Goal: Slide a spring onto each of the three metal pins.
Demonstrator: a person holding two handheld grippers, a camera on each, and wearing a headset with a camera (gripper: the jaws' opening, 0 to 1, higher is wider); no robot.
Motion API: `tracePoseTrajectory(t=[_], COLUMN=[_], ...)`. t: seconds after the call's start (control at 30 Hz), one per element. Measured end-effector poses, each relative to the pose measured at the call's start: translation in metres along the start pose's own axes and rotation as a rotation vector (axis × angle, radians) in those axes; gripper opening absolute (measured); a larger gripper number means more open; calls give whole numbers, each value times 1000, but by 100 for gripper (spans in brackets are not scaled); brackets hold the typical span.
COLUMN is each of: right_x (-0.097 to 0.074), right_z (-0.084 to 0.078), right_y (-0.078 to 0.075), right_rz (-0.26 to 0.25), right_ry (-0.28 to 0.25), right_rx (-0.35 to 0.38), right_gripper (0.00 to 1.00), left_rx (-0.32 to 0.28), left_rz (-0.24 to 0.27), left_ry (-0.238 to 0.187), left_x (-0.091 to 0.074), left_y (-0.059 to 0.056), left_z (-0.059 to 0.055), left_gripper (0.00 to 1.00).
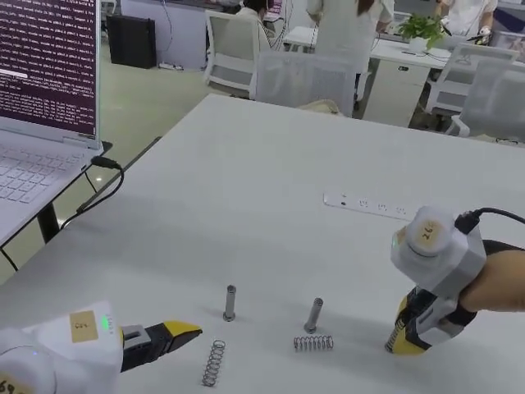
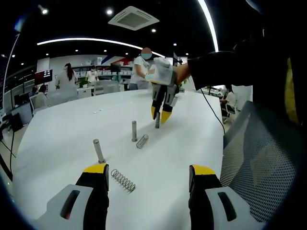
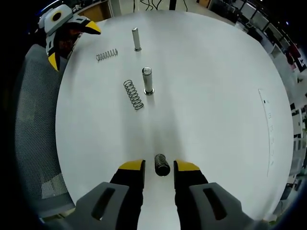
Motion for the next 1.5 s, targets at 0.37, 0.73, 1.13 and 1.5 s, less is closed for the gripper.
tracePoseTrajectory(t=[0.37,0.73,1.13,1.5], right_x=[-3,5,23,41], right_z=[19,38,60,65], right_y=[4,12,29,36], right_rz=[-6,20,65,80], right_ry=[-49,-82,-97,-87], right_rx=[-47,-92,-153,-190], right_gripper=[23,22,20,18], left_rx=[4,3,0,-3], left_rz=[1,6,7,14], left_ry=[-1,0,-2,-2], left_x=[0,-2,-3,-6], left_y=[-1,0,-1,0], left_z=[1,1,1,0], left_gripper=[64,63,63,62])
Point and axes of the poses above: the centre of the closed fingertips' face, and the gripper's own axes: x roughly forward along the fingers, y roughly to its left, z roughly out of its top, the point moved 10 cm from there along -x, roughly backward along the fingers, and after that the axes turned 12 degrees about -y, right-handed, at the moved point
